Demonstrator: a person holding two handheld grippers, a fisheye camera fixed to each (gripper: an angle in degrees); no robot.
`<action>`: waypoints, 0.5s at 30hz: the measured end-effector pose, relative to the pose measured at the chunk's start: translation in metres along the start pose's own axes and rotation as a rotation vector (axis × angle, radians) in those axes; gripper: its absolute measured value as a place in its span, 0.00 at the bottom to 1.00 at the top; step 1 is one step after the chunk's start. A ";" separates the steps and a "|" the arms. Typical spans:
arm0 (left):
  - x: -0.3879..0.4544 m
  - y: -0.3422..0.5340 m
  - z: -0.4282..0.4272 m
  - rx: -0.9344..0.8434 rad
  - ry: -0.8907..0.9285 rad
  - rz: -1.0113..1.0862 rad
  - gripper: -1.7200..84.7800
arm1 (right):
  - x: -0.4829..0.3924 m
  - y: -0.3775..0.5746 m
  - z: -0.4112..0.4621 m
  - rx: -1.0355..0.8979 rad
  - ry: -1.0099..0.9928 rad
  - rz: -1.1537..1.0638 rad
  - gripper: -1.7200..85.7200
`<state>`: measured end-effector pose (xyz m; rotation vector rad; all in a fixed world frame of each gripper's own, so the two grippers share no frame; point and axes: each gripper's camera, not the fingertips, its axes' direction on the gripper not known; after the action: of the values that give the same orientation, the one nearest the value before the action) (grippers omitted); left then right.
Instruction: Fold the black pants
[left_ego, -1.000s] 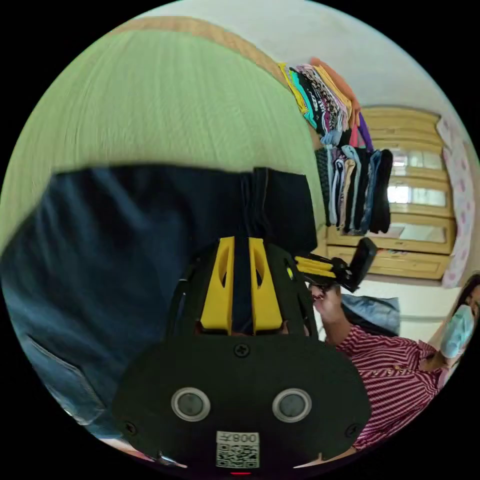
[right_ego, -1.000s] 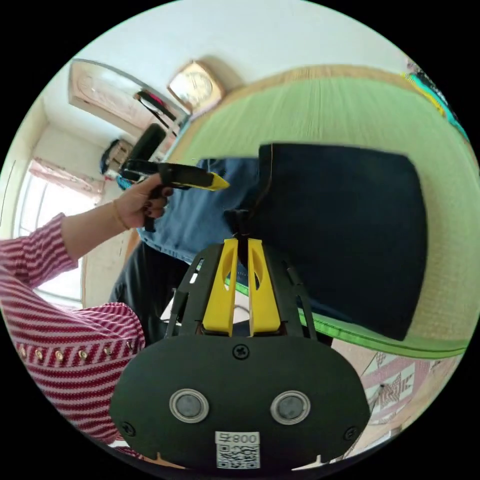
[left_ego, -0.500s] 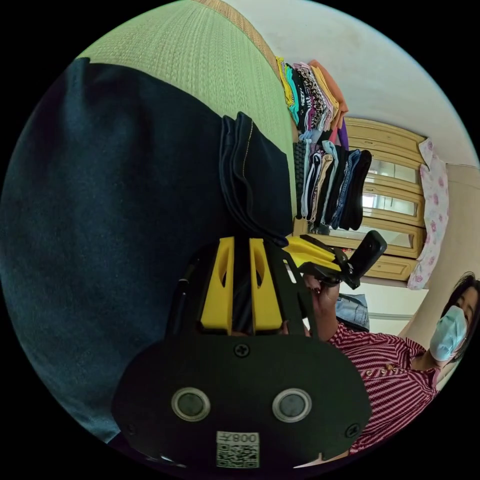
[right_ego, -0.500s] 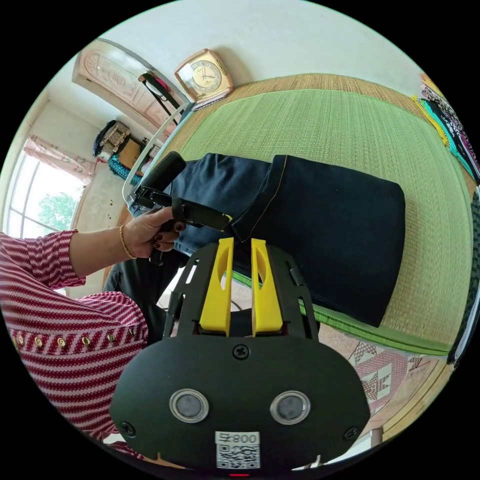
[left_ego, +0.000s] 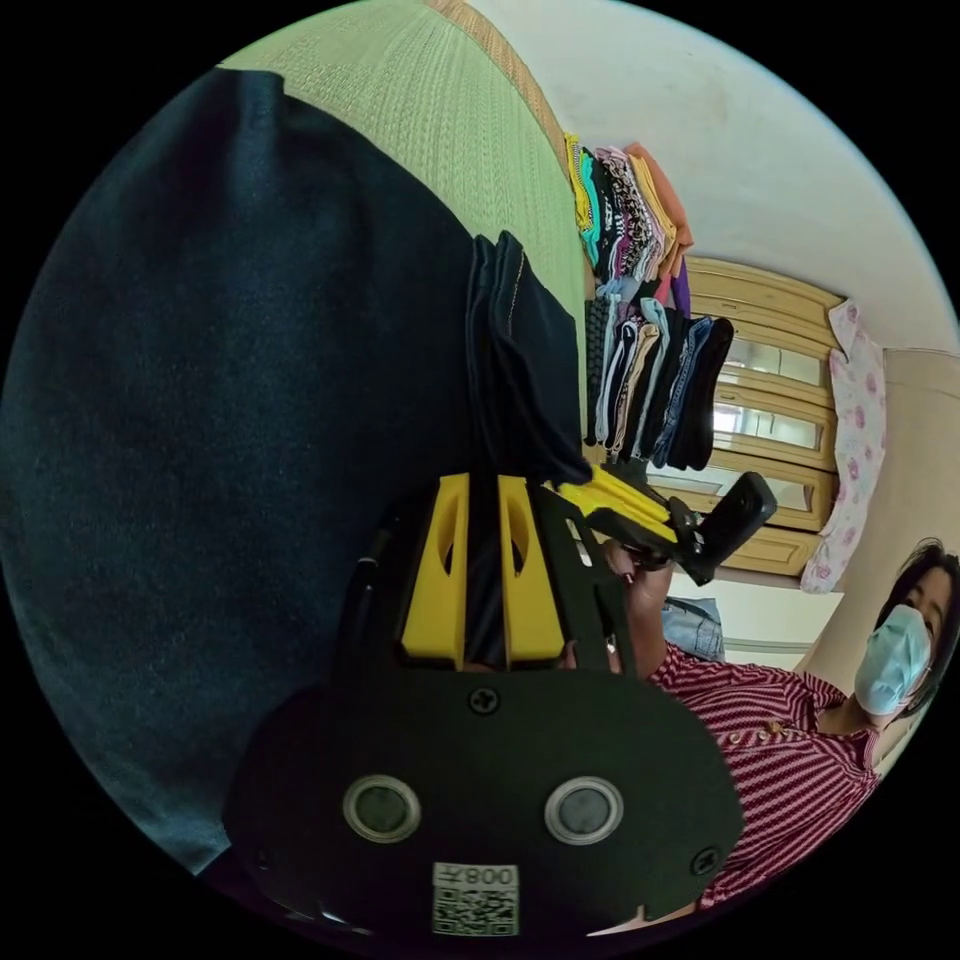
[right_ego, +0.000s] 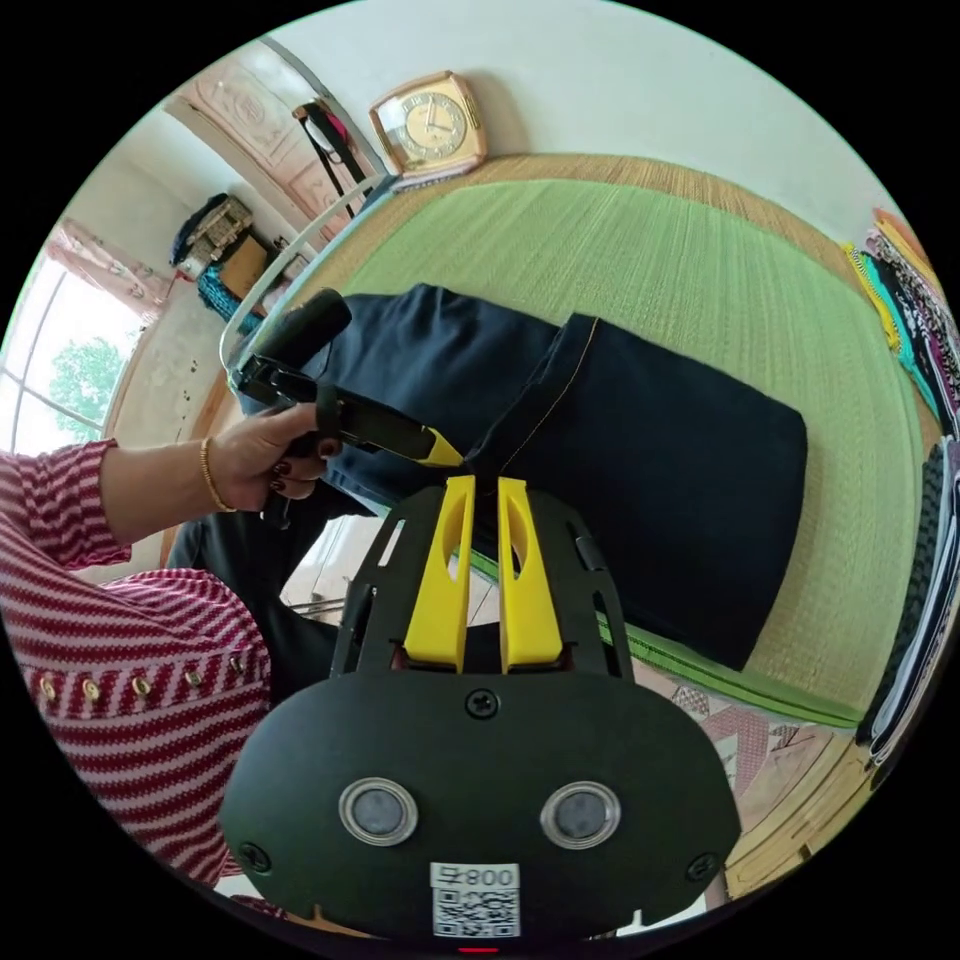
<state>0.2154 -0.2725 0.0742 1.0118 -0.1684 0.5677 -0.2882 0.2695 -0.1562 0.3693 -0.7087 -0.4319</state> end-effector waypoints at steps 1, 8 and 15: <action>-0.007 -0.003 -0.001 0.001 -0.006 0.003 0.08 | -0.001 0.001 -0.006 0.017 -0.009 -0.003 0.07; -0.032 -0.015 -0.005 0.075 -0.067 0.041 0.08 | 0.011 0.004 0.054 -0.117 -0.015 0.026 0.07; -0.035 -0.041 0.029 -0.044 -0.183 0.193 0.05 | 0.030 0.029 0.056 -0.125 -0.072 0.037 0.08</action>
<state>0.2106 -0.3266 0.0451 1.0102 -0.4428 0.6429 -0.2992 0.2690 -0.0876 0.2239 -0.7534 -0.4539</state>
